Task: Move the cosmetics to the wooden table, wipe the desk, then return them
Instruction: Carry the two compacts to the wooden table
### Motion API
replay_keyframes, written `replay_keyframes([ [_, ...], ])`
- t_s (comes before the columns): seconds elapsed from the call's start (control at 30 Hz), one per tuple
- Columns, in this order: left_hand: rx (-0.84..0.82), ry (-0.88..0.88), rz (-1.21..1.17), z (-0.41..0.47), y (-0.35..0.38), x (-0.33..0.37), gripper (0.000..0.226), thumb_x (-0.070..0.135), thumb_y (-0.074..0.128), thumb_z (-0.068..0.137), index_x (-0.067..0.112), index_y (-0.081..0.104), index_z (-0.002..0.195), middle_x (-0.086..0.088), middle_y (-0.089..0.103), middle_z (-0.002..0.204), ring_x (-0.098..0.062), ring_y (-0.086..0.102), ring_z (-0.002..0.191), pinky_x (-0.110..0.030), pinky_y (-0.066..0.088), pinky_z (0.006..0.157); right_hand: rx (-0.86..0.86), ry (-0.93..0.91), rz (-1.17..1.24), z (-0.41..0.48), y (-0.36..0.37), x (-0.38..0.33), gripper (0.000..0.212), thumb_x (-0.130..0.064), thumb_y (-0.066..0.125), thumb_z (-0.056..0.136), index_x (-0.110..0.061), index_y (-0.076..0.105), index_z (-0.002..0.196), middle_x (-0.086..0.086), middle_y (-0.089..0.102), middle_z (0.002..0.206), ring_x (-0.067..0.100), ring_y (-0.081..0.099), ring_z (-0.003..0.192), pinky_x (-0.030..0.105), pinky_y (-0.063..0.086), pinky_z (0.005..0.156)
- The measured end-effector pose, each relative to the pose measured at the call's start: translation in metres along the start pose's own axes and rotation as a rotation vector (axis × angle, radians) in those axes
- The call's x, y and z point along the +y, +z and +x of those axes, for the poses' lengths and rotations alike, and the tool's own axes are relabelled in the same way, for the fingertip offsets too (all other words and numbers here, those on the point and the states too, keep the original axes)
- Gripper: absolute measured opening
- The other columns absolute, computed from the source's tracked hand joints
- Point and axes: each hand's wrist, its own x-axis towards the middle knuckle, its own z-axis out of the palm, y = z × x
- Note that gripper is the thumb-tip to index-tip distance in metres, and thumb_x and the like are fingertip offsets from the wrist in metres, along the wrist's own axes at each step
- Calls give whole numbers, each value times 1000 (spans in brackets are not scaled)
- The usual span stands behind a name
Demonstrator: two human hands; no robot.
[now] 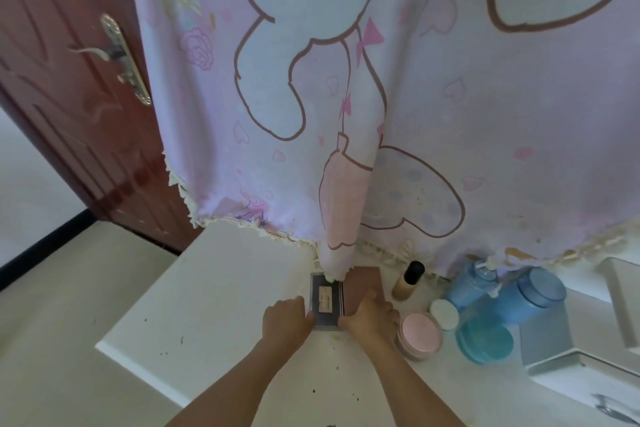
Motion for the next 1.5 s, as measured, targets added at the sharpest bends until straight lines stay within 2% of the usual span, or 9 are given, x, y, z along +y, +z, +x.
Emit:
replay_keyframes([
  [0.17, 53, -57, 72, 3, 3, 18, 44, 49, 36, 91, 12, 50, 109, -5, 62, 107, -22, 58, 97, -29, 38, 70, -90, -33, 81, 0, -7, 6, 95, -47, 66, 69, -13, 14, 141, 14, 42, 131, 30, 41, 118, 33, 37, 93],
  [0.33, 6, -165, -61, 9, 15, 38, 86, 63, 45, 81, 13, 12, 143, -9, 42, 130, -26, 41, 120, -33, 39, 91, -135, -14, 456, 5, -18, 10, 95, -46, 67, 55, -24, 28, 139, -1, 53, 127, 20, 51, 115, 27, 43, 93],
  [0.43, 9, -154, -69, 13, 14, 43, 94, 58, 56, 76, 12, 7, 143, -9, 41, 131, -26, 38, 121, -33, 37, 92, -146, -25, 529, 22, -1, 21, 92, -49, 67, 41, -33, 42, 128, -8, 61, 112, 13, 58, 102, 34, 50, 91],
  [0.53, -32, -174, -79, 21, 8, 39, 91, 52, 60, 76, 14, 10, 142, -8, 39, 132, -26, 36, 123, -34, 37, 93, -139, -11, 507, 7, -12, 15, 104, -49, 61, 40, -29, 31, 137, 1, 53, 123, 20, 52, 110, 35, 46, 94],
  [0.67, -66, -163, -91, 22, 3, 15, 87, 37, 64, 74, 19, 12, 142, -9, 40, 128, -27, 36, 121, -33, 40, 90, -160, -6, 327, -14, -24, 7, 101, -47, 56, 54, -18, 15, 142, 14, 39, 131, 30, 42, 117, 31, 39, 96],
  [0.8, -46, -161, -94, 6, 5, -18, 91, 37, 62, 73, 23, 6, 144, -9, 40, 127, -26, 37, 117, -33, 39, 92, -88, -41, 139, -17, -8, 9, 81, -42, 61, 71, -14, 22, 136, 16, 38, 126, 32, 38, 115, 33, 36, 93],
  [0.87, -47, -166, -122, -2, 6, -28, 91, 38, 63, 73, 25, 7, 143, -8, 40, 127, -26, 37, 116, -33, 39, 92, -48, -26, 56, -18, 0, 8, 78, -42, 63, 74, -14, 23, 134, 16, 34, 126, 33, 36, 115, 33, 37, 89],
  [1.03, 0, -215, -258, -15, -1, -40, 90, 35, 62, 72, 27, 8, 143, -8, 39, 125, -26, 36, 116, -35, 40, 92, 46, -2, -49, -19, 13, 8, 83, -48, 62, 75, -14, 17, 136, 20, 26, 134, 34, 33, 119, 35, 35, 96],
  [1.5, 159, -396, -566, -99, -4, -67, 90, 22, 66, 73, 24, 11, 144, -12, 37, 124, -29, 33, 115, -37, 37, 93, 184, -211, -19, -57, 24, 12, 78, -47, 61, 73, -18, 25, 136, 15, 39, 124, 30, 39, 109, 32, 41, 84],
])
